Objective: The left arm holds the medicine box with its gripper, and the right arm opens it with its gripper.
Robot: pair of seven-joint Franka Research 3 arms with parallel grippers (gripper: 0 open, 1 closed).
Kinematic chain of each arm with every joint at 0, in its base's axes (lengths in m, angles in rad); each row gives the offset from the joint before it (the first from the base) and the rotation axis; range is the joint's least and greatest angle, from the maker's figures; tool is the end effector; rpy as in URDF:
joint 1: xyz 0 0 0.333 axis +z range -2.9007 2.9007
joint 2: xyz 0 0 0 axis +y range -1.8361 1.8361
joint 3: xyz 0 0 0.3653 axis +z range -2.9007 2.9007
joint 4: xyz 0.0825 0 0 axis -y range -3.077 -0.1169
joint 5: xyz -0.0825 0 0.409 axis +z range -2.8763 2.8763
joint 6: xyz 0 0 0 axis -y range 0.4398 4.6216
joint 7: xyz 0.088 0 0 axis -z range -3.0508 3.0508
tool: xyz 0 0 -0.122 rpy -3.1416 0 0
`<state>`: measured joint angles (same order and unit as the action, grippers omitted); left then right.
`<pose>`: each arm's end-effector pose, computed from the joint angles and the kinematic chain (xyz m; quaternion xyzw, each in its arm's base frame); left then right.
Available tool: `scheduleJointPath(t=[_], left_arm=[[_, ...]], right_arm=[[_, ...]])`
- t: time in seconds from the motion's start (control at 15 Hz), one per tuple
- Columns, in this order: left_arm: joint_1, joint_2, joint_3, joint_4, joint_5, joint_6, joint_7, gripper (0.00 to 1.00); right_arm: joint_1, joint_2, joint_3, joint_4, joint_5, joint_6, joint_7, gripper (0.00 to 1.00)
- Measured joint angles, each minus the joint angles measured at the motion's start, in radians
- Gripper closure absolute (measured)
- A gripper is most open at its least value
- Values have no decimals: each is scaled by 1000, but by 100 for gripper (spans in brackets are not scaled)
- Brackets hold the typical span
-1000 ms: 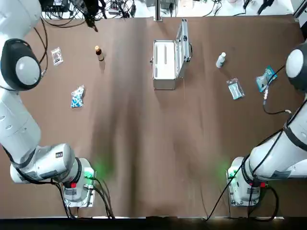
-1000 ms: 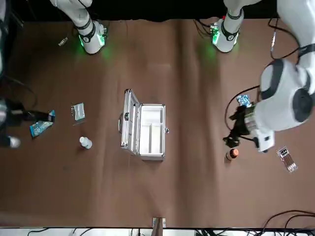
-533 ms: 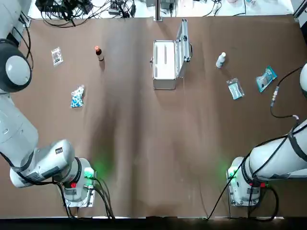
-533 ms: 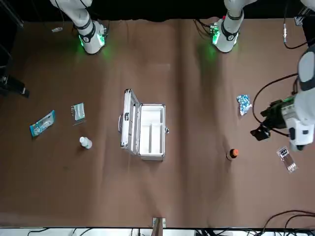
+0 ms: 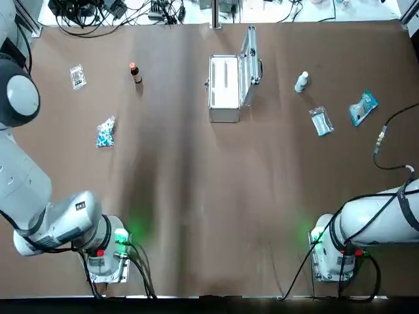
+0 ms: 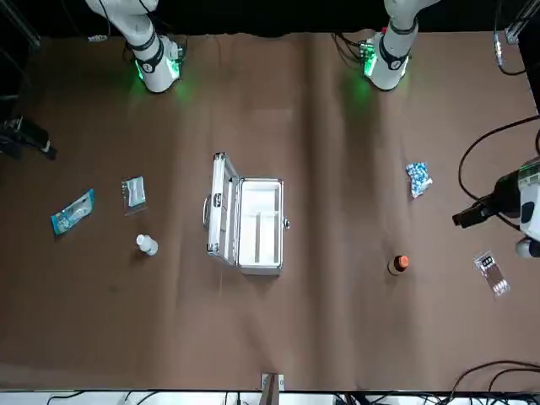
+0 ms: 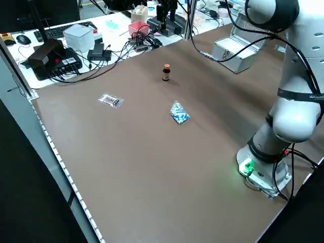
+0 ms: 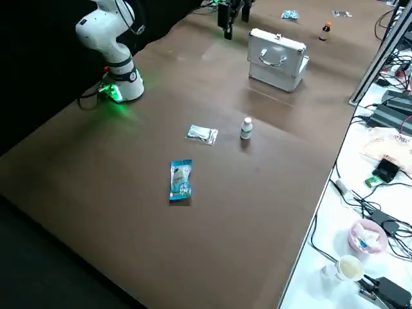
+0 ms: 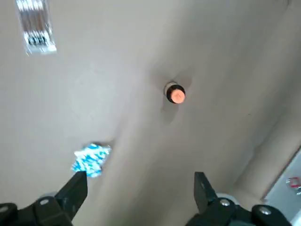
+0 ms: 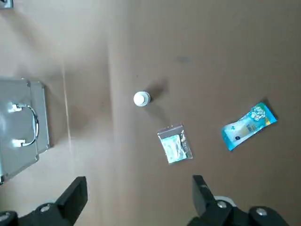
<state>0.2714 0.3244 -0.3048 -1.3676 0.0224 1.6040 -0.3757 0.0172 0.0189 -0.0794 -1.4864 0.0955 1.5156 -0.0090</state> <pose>0.6847 0.0123 0.5644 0.9832 0.1749 -0.0434 0.0288 0.5810 -0.0235 0.6853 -0.9986 0.0237 -0.0068 0.0467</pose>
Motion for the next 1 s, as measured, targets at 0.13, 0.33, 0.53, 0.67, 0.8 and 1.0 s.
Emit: scheduleJointPath(t=[0.13,0.33,0.53,0.67,0.8,1.0], left_arm=[[-118,-25,112,3,0,8,41,0],[-205,-69,151,5,0,20,43,0],[-269,-110,161,-10,2,19,44,0],[-292,-124,168,-26,7,19,50,0],[-296,-131,173,-42,7,19,106,0],[-297,-148,186,-66,9,19,195,0]], right_arm=[[10,-6,1,-2,-1,-7,0,1],[14,-12,3,-1,-41,-33,-2,1],[28,-13,5,-2,-99,-79,-3,1],[28,-13,4,-3,-102,-76,-3,1],[19,-13,1,-4,-102,-61,-3,1],[4,-13,-3,-11,-96,-45,-3,1]])
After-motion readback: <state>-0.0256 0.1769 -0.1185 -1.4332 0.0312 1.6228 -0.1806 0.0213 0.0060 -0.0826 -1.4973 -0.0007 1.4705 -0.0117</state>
